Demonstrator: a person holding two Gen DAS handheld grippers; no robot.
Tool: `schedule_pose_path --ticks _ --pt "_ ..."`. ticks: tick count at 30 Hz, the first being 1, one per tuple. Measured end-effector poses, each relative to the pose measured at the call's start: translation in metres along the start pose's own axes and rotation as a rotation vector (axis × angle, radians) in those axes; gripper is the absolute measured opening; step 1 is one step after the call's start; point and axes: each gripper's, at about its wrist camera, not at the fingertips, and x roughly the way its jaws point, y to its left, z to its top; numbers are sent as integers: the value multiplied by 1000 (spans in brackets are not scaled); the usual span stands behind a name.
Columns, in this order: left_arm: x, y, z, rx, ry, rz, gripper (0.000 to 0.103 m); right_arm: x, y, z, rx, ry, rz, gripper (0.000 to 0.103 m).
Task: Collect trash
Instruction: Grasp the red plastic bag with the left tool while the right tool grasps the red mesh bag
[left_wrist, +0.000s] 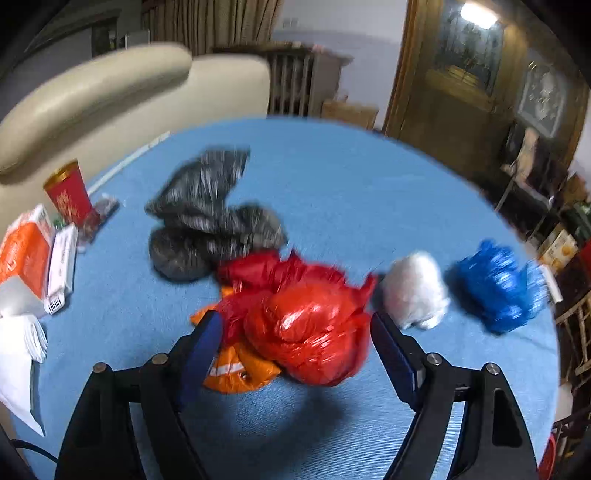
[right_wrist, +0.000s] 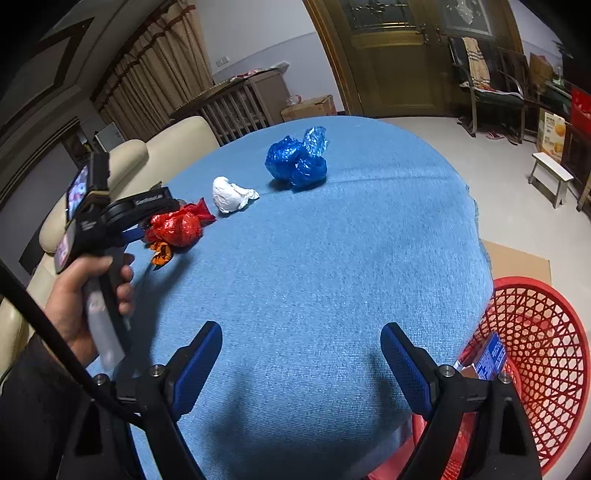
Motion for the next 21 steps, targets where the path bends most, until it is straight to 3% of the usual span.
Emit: schedule_pose_path --ticks 4,6,11,18,21 --pt "10 14 -10 -26 18 -12 81 -3 1 0 -13 -4 -7 90" --pt "8 21 -16 -10 11 -11 69 -4 0 -1 -13 -3 -14 90" --pt "-3 40 -26 0 7 -40 61 0 -1 -5 -2 14 -13 90" --pt "-28 54 -50 17 2 -79 60 -5 12 -7 -44 10 -10 90" --pt "-38 59 -61 27 37 -133 65 -5 15 -9 -47 16 -7 90"
